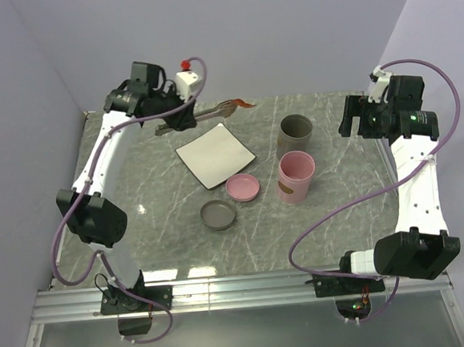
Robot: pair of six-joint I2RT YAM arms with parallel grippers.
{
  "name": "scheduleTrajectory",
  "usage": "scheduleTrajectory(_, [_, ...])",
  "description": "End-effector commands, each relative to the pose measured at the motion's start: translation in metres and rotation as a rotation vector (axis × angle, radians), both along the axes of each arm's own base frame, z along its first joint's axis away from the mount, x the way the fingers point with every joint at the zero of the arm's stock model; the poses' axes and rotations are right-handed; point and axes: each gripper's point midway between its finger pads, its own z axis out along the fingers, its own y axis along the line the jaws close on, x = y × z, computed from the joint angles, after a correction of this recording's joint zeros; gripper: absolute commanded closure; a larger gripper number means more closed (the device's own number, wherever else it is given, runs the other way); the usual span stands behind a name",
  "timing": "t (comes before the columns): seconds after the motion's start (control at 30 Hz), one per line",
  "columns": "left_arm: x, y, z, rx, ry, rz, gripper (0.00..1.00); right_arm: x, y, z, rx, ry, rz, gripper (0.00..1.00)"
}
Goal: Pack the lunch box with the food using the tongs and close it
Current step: Place the fake food in the packing box.
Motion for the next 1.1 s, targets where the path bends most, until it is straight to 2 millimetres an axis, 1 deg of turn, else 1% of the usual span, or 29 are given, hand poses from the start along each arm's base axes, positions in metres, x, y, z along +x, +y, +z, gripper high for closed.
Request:
scheduleTrajectory(0.0, [-0.02,-0.031,0.046,0.006,-0.103,-0.033,1.0,-0.002,-0.004,0.025,-0.018,-0.081,-0.01,0.0])
scheduleTrajectory(0.07, [-0.022,-0.04,0.048,0.032,-0.12,-0.026,1.0,-0.002,-0.005,0.025,-0.018,-0.082,-0.017,0.0])
scheduleTrajectory(0.1, [-0.028,-0.054,0.051,0.033,-0.133,-0.048,1.0,-0.002,-0.007,0.025,-0.02,-0.082,-0.026,0.0])
scheduleTrajectory(0.2, [-0.034,-0.075,0.051,0.061,-0.161,-0.061,1.0,-0.002,-0.009,0.024,-0.011,-0.08,-0.034,0.0])
scheduleTrajectory(0.23, [-0.032,-0.081,0.053,0.061,-0.18,-0.055,1.0,-0.002,-0.01,0.025,-0.011,-0.082,-0.036,0.0])
scheduleTrajectory(0.27, [-0.035,-0.089,0.055,0.06,-0.193,-0.057,1.0,-0.002,-0.01,0.024,-0.008,-0.082,-0.038,0.0])
scheduleTrajectory(0.33, [-0.037,-0.1,0.059,0.015,-0.187,-0.061,1.0,-0.002,-0.011,0.024,-0.005,-0.082,-0.04,0.0])
scheduleTrajectory(0.37, [-0.038,-0.109,0.06,-0.015,-0.188,-0.079,1.0,-0.002,-0.011,0.025,-0.006,-0.085,-0.041,0.0])
scheduleTrajectory(0.5, [-0.039,-0.133,0.061,-0.103,-0.157,-0.104,1.0,-0.002,-0.012,0.023,-0.001,-0.082,-0.045,0.0])
scheduleTrajectory(0.53, [-0.037,-0.139,0.057,-0.113,-0.146,-0.109,1.0,-0.003,-0.013,0.023,-0.004,-0.084,-0.047,0.0])
scheduleTrajectory(0.57, [-0.036,-0.146,0.059,-0.141,-0.135,-0.114,1.0,-0.003,-0.013,0.024,-0.005,-0.085,-0.048,0.0])
scheduleTrajectory(0.6, [-0.034,-0.15,0.058,-0.153,-0.126,-0.119,1.0,-0.003,-0.013,0.024,-0.004,-0.084,-0.051,0.0])
scheduleTrajectory(0.63, [-0.031,-0.154,0.051,-0.159,-0.109,-0.121,1.0,-0.003,-0.014,0.024,-0.005,-0.084,-0.051,0.0])
scheduleTrajectory(0.67, [-0.029,-0.157,0.049,-0.168,-0.102,-0.122,1.0,-0.004,-0.014,0.025,-0.005,-0.087,-0.052,0.0])
scheduleTrajectory(0.7, [-0.029,-0.163,0.051,-0.197,-0.098,-0.129,1.0,-0.003,-0.014,0.024,-0.004,-0.085,-0.05,0.0])
scheduleTrajectory(0.73, [-0.027,-0.167,0.046,-0.205,-0.084,-0.133,1.0,-0.003,-0.014,0.024,-0.002,-0.084,-0.053,0.0])
scheduleTrajectory(0.8, [-0.025,-0.175,0.048,-0.246,-0.077,-0.143,1.0,-0.003,-0.015,0.024,-0.002,-0.082,-0.054,0.0])
scheduleTrajectory(0.93, [-0.023,-0.189,0.038,-0.266,-0.052,-0.155,1.0,-0.002,-0.015,0.024,0.0,-0.081,-0.055,0.0])
scheduleTrajectory(0.97, [-0.023,-0.192,0.038,-0.269,-0.054,-0.161,1.0,-0.002,-0.014,0.025,0.0,-0.083,-0.05,0.0])
scheduleTrajectory(1.07, [-0.019,-0.198,0.03,-0.273,-0.039,-0.162,0.99,-0.002,-0.014,0.024,0.005,-0.083,-0.046,0.0])
